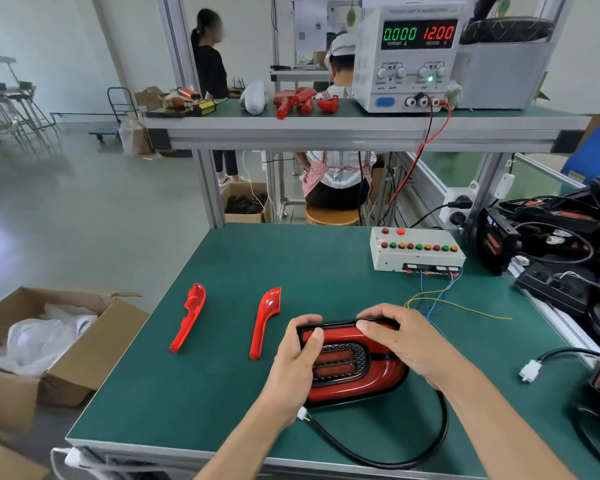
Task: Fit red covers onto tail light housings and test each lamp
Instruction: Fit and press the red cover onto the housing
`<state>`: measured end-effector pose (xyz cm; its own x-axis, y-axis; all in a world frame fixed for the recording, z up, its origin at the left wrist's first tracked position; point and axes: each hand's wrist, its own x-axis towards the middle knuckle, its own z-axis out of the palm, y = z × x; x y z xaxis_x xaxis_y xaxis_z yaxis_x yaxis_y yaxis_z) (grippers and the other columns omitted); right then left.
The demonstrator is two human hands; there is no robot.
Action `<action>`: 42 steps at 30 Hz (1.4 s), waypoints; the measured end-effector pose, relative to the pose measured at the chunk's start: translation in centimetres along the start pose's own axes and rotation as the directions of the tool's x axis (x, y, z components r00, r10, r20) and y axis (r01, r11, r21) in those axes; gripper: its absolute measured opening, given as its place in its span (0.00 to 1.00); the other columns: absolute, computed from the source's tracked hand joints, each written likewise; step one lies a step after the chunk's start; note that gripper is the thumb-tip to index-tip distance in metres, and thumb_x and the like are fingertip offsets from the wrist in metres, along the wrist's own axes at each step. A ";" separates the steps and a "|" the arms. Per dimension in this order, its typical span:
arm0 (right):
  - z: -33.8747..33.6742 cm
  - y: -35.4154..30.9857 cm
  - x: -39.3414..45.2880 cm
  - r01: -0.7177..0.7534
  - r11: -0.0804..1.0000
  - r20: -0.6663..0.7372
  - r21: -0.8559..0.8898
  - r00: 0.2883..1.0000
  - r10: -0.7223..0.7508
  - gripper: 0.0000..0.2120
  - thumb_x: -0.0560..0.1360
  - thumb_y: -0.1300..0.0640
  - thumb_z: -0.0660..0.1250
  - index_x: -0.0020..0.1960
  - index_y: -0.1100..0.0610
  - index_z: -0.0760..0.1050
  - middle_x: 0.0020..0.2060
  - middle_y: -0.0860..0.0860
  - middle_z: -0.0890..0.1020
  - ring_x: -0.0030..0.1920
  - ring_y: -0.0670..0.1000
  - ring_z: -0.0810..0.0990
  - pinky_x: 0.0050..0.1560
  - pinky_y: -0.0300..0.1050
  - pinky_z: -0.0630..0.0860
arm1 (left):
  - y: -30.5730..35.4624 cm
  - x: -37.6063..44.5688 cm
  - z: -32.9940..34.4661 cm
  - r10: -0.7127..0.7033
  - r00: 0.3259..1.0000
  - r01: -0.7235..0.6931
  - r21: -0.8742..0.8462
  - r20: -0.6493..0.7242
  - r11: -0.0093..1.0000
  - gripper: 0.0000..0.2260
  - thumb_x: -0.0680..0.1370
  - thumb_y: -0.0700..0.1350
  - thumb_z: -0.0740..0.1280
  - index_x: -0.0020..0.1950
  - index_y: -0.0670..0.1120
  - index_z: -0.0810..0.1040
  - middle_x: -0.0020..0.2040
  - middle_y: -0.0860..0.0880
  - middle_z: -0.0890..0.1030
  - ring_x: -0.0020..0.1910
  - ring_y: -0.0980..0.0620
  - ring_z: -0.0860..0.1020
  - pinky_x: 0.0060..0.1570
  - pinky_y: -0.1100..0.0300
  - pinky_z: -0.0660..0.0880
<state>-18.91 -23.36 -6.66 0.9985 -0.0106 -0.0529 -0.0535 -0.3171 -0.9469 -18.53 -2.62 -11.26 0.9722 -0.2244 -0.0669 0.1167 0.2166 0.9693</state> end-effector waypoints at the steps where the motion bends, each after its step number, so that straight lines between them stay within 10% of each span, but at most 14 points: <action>1: 0.0 0.0 0.0 -0.001 1.000 -0.001 0.004 1.000 0.001 0.03 0.75 0.50 0.76 0.49 0.45 0.85 0.46 0.43 0.87 0.48 0.44 0.85 0.52 0.40 0.80 | 0.0 0.0 -0.1 -0.004 1.000 0.004 -0.002 0.005 1.000 0.10 0.79 0.55 0.66 0.60 0.58 0.77 0.57 0.40 0.84 0.55 0.38 0.85 0.56 0.36 0.81; 14: 0.2 0.3 0.0 -0.046 0.995 -0.045 0.085 0.998 0.050 0.03 0.73 0.52 0.78 0.46 0.45 0.86 0.44 0.45 0.87 0.48 0.48 0.85 0.60 0.51 0.81 | -0.1 0.4 0.0 -0.013 1.000 0.013 0.024 0.011 1.000 0.06 0.82 0.52 0.65 0.58 0.57 0.77 0.55 0.41 0.85 0.54 0.38 0.85 0.55 0.37 0.81; 24: 0.3 0.4 -0.1 -0.067 0.989 -0.069 0.131 0.995 0.077 0.02 0.73 0.53 0.78 0.43 0.46 0.86 0.43 0.46 0.87 0.45 0.45 0.84 0.52 0.41 0.79 | 0.7 0.1 1.0 0.008 0.997 -0.005 0.042 -0.077 0.999 0.06 0.84 0.43 0.64 0.54 0.54 0.78 0.55 0.38 0.83 0.50 0.36 0.85 0.50 0.34 0.82; 34: 0.6 0.6 -0.2 -0.045 0.992 -0.130 0.119 0.990 0.061 0.01 0.73 0.50 0.78 0.43 0.45 0.87 0.41 0.44 0.87 0.43 0.42 0.85 0.49 0.37 0.78 | 1.4 0.6 0.9 0.025 0.997 -0.011 0.178 -0.080 0.984 0.11 0.71 0.57 0.76 0.48 0.56 0.80 0.49 0.44 0.85 0.47 0.44 0.87 0.47 0.43 0.84; 37: 0.6 0.5 -0.1 -0.048 0.991 -0.138 0.122 0.988 0.065 0.02 0.73 0.51 0.77 0.43 0.48 0.87 0.41 0.43 0.87 0.41 0.40 0.84 0.43 0.30 0.75 | 2.9 1.9 0.1 0.108 0.994 -0.099 0.484 0.008 0.870 0.18 0.65 0.67 0.77 0.44 0.57 0.78 0.43 0.54 0.85 0.41 0.57 0.84 0.39 0.63 0.80; 42: 0.5 0.3 0.1 -0.032 0.990 -0.122 0.140 0.991 0.049 0.02 0.74 0.55 0.77 0.45 0.53 0.87 0.40 0.46 0.88 0.38 0.39 0.84 0.40 0.29 0.76 | 6.6 4.4 0.2 -0.015 0.965 -0.236 0.888 0.263 0.395 0.28 0.64 0.80 0.65 0.45 0.58 0.79 0.37 0.59 0.81 0.39 0.63 0.78 0.36 0.66 0.70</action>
<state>-18.84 -22.96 -7.09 0.9881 -0.1413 -0.0604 -0.0857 -0.1806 -0.9798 -13.51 -2.36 -5.09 0.8825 -0.4699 -0.0168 -0.3638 -0.7050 0.6088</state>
